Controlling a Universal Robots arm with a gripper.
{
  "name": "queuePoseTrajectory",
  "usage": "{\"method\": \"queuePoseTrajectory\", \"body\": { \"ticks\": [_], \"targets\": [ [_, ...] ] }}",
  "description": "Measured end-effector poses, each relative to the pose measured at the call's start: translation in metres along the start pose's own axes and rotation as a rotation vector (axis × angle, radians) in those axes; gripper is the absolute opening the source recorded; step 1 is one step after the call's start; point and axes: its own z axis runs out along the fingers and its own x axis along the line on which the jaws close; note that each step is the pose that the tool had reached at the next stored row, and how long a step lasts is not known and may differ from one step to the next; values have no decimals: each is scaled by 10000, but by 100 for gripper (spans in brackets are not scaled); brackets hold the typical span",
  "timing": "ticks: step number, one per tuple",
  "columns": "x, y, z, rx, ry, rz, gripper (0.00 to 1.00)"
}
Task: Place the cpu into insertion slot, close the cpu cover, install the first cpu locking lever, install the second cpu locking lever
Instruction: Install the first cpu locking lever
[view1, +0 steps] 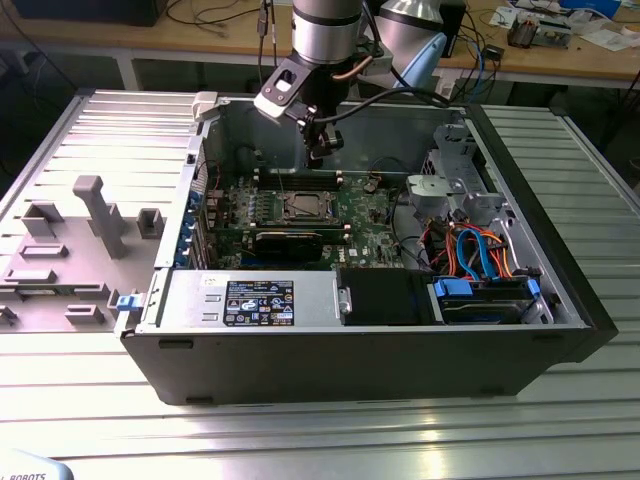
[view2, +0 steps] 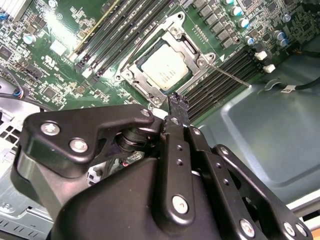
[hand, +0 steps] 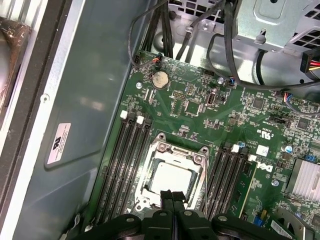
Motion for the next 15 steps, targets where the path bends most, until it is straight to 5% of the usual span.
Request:
{"method": "queuePoseTrajectory", "body": {
  "ticks": [15],
  "targets": [
    [0, 0, 0, 20, 4, -391, 11]
  ]
}}
